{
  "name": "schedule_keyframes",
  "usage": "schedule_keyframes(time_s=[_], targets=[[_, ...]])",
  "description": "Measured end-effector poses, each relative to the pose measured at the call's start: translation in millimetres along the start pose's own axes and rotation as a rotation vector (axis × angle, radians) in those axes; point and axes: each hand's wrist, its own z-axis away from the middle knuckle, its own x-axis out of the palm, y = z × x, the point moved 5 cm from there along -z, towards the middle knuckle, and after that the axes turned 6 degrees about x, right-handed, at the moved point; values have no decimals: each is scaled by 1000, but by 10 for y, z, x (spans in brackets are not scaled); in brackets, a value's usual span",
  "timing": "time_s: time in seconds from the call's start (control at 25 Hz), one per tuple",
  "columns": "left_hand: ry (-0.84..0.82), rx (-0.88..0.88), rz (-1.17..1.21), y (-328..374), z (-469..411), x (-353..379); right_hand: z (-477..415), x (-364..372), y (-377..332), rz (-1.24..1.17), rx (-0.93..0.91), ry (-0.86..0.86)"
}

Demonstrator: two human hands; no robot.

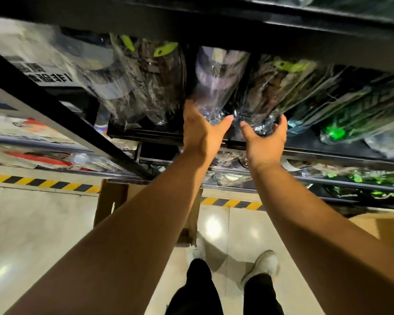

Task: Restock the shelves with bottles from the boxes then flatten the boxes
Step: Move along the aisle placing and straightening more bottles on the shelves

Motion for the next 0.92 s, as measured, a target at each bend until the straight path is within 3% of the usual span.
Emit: schedule_keyframes(time_s=[0.36, 0.92], targets=[[121, -103, -208, -93, -251, 77, -142, 97, 52, 24, -31, 28], [100, -71, 26, -345, 37, -64, -16, -15, 31, 22, -10, -38]])
